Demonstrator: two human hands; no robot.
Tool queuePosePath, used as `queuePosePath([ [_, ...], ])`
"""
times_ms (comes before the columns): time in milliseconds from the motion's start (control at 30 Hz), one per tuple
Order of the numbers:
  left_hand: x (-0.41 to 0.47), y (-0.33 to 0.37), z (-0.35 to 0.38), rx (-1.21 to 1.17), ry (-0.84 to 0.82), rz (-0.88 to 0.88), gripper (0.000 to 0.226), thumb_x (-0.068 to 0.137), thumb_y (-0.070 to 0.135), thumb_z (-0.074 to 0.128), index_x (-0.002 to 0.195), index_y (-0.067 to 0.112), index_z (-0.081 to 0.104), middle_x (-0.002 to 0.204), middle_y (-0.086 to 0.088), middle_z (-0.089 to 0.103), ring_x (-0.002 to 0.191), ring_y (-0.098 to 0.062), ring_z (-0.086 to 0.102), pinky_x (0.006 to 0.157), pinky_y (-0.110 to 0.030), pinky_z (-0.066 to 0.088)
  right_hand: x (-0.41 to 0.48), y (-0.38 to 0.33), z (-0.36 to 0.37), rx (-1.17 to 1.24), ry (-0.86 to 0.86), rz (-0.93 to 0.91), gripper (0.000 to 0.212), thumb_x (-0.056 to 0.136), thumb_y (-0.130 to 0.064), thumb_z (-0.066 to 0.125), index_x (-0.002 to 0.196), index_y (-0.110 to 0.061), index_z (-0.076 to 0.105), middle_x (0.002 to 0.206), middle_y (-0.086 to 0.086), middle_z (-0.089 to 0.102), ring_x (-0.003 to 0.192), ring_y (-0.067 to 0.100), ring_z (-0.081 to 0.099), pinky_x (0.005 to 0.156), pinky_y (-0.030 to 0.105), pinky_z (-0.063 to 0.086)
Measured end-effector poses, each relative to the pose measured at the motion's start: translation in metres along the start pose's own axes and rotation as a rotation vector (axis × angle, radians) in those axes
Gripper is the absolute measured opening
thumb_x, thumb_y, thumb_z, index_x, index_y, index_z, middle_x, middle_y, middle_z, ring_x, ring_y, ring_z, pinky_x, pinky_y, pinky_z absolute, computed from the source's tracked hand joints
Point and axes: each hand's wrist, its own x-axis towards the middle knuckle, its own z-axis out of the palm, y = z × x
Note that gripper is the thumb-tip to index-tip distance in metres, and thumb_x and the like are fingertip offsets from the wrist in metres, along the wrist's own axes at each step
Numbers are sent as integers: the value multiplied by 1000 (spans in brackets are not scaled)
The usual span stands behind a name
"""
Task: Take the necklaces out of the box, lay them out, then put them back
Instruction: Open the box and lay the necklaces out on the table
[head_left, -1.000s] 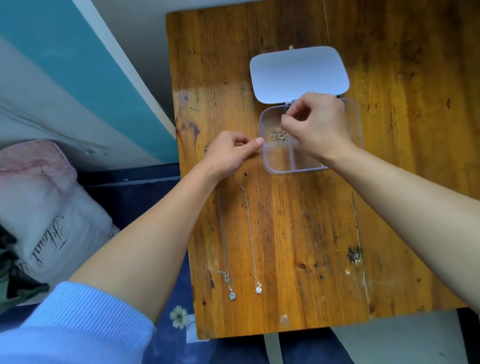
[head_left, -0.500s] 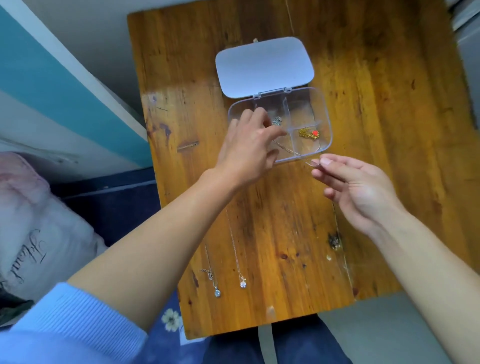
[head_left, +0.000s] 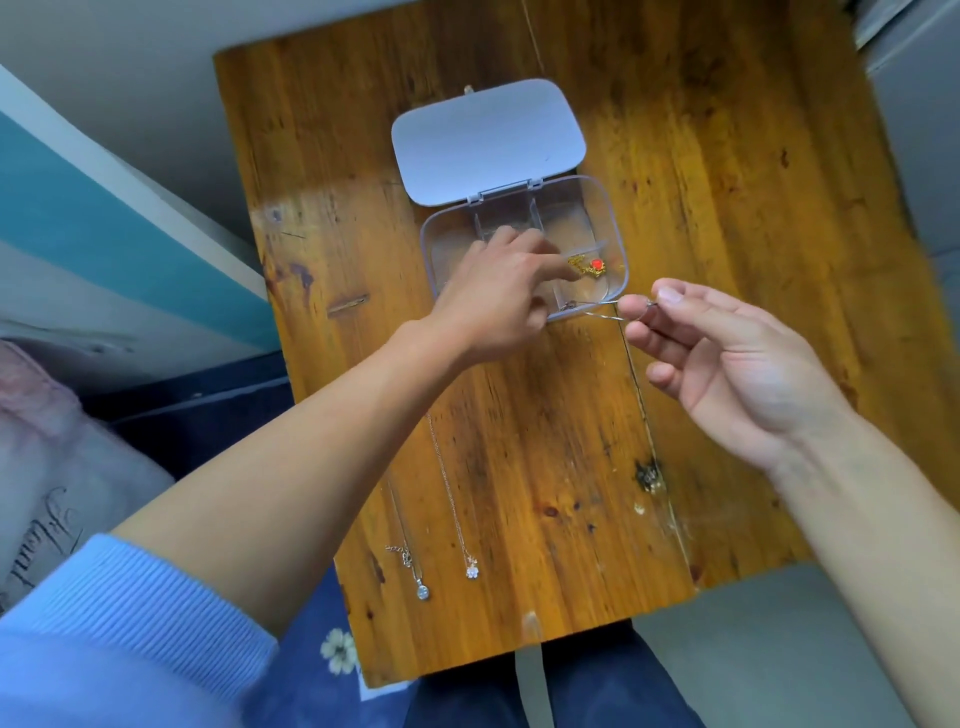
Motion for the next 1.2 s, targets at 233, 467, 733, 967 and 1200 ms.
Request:
queuePosePath([
  [233, 8, 32, 27, -36, -91, 76, 20, 92, 32, 60, 104, 23, 73, 124, -3, 58, 116, -25, 47, 94, -41, 39, -22, -6, -39, 87, 60, -13, 5, 79, -21, 63, 80, -24, 66, 89, 0, 76, 71, 8, 68, 45, 16, 44],
  [467, 11, 45, 3, -750, -69, -182, 8, 88, 17, 67, 82, 12, 70, 110, -15, 70, 100, -16, 62, 92, -36, 47, -35, -9, -78, 70, 262, -122, 4, 87, -21, 60, 85, -19, 60, 93, 2, 76, 78, 10, 68, 49, 15, 45],
  [733, -8, 26, -16, -1675, -205, -382, 24, 91, 17, 47, 70, 12, 58, 78, -5, 69, 96, -26, 66, 104, -45, 45, -25, 15, -84, 171, 408, -90, 12, 93, -11, 57, 84, -17, 61, 75, -3, 67, 62, 7, 56, 46, 15, 41],
  [967, -33, 4, -16, -1360, 35, -495, 11, 85, -8, 60, 94, -4, 66, 76, -15, 65, 69, -22, 67, 70, -30, 61, -15, 44, -76, -125, 491, -107, 10, 89, -8, 64, 82, -13, 68, 74, 2, 76, 61, 5, 65, 48, 13, 47],
  [1200, -41, -15, -8, -659, 66, -519, 10, 84, 5, 72, 89, -4, 72, 73, -18, 70, 60, -22, 67, 56, -28, 59, -48, 116, -68, -689, 243, -23, 10, 80, -16, 76, 71, -18, 73, 64, 0, 73, 56, 9, 64, 51, 21, 47],
])
